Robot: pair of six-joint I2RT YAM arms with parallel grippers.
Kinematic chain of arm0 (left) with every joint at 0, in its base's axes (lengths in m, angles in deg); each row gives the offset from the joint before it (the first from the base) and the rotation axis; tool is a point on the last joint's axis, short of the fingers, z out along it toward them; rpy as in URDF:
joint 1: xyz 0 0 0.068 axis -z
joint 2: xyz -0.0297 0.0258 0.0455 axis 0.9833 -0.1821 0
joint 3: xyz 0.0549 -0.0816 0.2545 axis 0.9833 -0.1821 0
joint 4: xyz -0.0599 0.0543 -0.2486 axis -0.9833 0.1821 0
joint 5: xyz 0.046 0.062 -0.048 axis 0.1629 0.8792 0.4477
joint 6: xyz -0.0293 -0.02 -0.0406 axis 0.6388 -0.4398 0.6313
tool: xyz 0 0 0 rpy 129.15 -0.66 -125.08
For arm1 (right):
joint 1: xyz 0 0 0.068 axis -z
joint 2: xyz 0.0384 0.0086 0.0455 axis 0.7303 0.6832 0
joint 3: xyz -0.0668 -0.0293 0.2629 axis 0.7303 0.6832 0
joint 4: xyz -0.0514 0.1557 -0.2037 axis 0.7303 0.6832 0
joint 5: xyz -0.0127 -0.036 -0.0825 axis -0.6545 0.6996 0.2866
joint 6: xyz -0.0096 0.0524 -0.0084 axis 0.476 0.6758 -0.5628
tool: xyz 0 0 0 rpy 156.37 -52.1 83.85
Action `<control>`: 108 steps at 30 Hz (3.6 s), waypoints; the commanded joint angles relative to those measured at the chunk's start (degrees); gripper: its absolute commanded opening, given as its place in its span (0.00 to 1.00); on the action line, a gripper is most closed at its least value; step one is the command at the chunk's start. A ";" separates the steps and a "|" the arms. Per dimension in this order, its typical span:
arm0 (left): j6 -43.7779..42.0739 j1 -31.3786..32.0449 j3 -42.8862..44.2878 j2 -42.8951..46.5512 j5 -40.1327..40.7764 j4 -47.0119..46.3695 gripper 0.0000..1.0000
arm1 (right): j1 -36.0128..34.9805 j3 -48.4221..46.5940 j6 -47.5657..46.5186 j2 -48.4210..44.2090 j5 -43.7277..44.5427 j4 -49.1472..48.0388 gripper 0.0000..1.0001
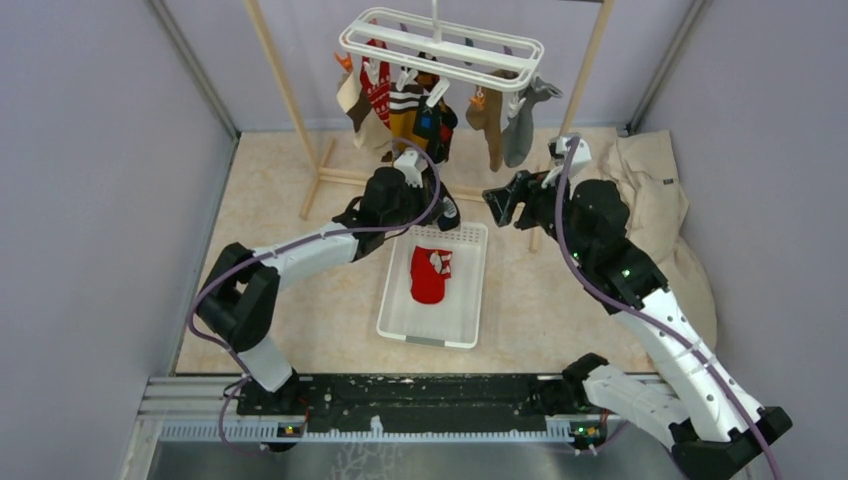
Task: Remove the socks clipped to the hanger
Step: Remove the sock from the hanger.
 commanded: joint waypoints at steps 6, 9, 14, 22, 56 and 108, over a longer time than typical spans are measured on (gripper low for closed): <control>0.34 0.33 2.75 4.67 -8.64 8.59 0.00 | -0.57 -7.41 9.51 7.68 -18.98 -18.38 0.61; 0.25 0.33 3.07 5.75 -12.32 9.44 0.00 | -0.61 -8.93 11.59 10.52 -19.81 -22.60 0.60; 0.87 0.34 3.10 7.47 -17.26 9.68 0.00 | -0.66 -12.04 14.44 15.31 -18.73 -27.44 0.56; 3.21 0.10 0.26 11.05 -22.40 9.00 0.00 | -0.61 -16.41 17.46 22.10 -16.76 -34.28 0.53; 72.18 -17.36 -23.68 -2.14 -52.53 -76.65 0.01 | 1.48 -14.25 19.65 31.14 -9.47 -47.51 0.51; 80.69 -14.42 -21.14 -13.73 -49.61 -84.23 0.01 | 1.06 -20.52 19.49 40.24 -8.48 -55.60 0.51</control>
